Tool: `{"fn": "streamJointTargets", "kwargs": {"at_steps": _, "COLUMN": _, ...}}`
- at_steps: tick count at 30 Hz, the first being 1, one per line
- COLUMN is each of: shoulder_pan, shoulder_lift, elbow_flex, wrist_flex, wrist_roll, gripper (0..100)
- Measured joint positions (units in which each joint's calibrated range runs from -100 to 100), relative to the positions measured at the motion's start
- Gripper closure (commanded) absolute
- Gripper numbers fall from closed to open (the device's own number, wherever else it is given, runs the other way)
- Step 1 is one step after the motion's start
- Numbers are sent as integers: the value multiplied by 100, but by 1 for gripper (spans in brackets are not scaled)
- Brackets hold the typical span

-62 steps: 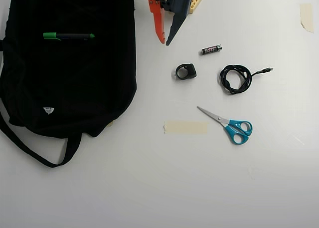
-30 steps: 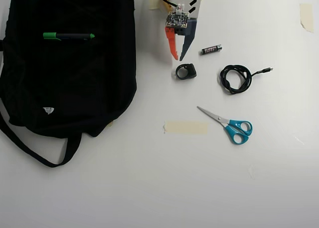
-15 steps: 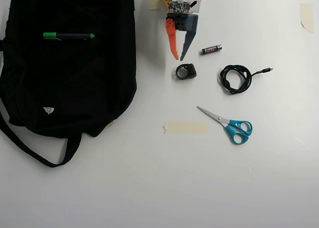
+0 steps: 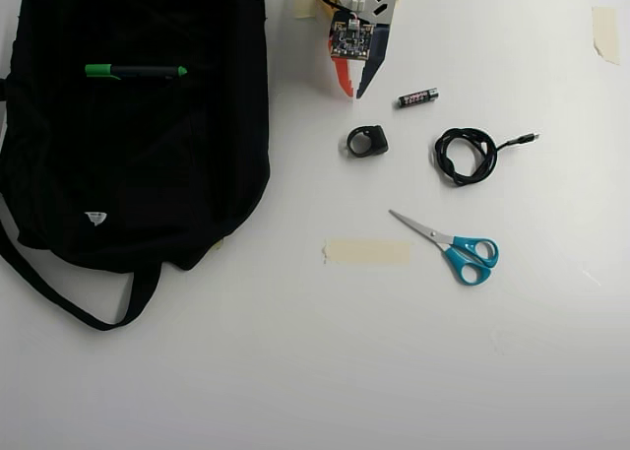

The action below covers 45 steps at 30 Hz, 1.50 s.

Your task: Put the green marker into the black bag

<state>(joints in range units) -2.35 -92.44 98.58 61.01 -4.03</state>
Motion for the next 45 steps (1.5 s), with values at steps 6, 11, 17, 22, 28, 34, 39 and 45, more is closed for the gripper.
{"fn": "streamJointTargets", "kwargs": {"at_steps": 6, "shoulder_pan": 0, "shoulder_lift": -623, "elbow_flex": 0, "wrist_flex": 601, "wrist_roll": -24, "gripper": 98}}
{"fn": "streamJointTargets", "kwargs": {"at_steps": 11, "shoulder_pan": 0, "shoulder_lift": -631, "elbow_flex": 0, "wrist_flex": 696, "wrist_roll": -24, "gripper": 98}}
{"fn": "streamJointTargets", "kwargs": {"at_steps": 17, "shoulder_pan": 0, "shoulder_lift": -631, "elbow_flex": -16, "wrist_flex": 850, "wrist_roll": 0, "gripper": 98}}
{"fn": "streamJointTargets", "kwargs": {"at_steps": 22, "shoulder_pan": 0, "shoulder_lift": -631, "elbow_flex": -16, "wrist_flex": 850, "wrist_roll": 0, "gripper": 98}}
{"fn": "streamJointTargets", "kwargs": {"at_steps": 28, "shoulder_pan": 0, "shoulder_lift": -631, "elbow_flex": -16, "wrist_flex": 859, "wrist_roll": 0, "gripper": 98}}
{"fn": "streamJointTargets", "kwargs": {"at_steps": 34, "shoulder_pan": 0, "shoulder_lift": -631, "elbow_flex": -16, "wrist_flex": 859, "wrist_roll": 0, "gripper": 98}}
{"fn": "streamJointTargets", "kwargs": {"at_steps": 39, "shoulder_pan": 0, "shoulder_lift": -631, "elbow_flex": -16, "wrist_flex": 859, "wrist_roll": 0, "gripper": 98}}
{"fn": "streamJointTargets", "kwargs": {"at_steps": 45, "shoulder_pan": 0, "shoulder_lift": -631, "elbow_flex": -16, "wrist_flex": 859, "wrist_roll": 0, "gripper": 98}}
